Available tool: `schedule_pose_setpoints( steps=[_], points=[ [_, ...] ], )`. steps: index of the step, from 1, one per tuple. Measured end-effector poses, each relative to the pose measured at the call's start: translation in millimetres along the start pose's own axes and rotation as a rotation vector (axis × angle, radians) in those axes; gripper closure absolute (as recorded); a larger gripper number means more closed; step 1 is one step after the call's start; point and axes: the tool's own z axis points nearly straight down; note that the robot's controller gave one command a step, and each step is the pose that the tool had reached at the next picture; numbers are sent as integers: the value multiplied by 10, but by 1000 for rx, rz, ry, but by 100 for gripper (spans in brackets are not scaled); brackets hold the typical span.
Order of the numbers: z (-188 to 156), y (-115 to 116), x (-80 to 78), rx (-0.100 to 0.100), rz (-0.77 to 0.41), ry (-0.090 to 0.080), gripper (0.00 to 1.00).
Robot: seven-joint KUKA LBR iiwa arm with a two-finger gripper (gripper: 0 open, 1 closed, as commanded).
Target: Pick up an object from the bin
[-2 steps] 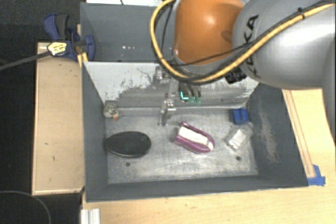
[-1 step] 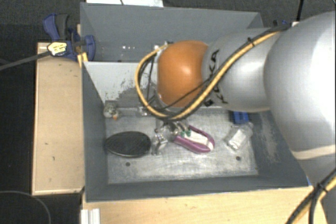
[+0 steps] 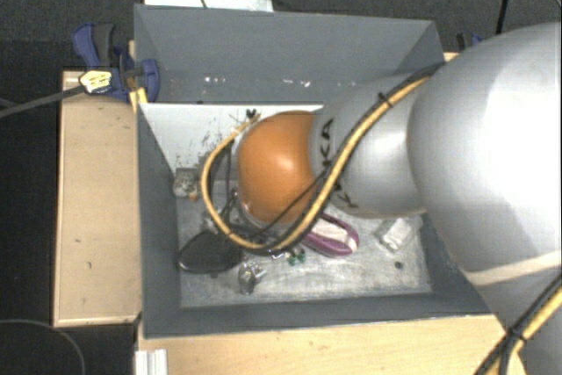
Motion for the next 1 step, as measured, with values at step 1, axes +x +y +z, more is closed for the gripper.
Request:
schedule_pose_setpoints(
  steps=[1],
  points=[
    [-8,-15,-5,1,9,-1,100]
  ],
)
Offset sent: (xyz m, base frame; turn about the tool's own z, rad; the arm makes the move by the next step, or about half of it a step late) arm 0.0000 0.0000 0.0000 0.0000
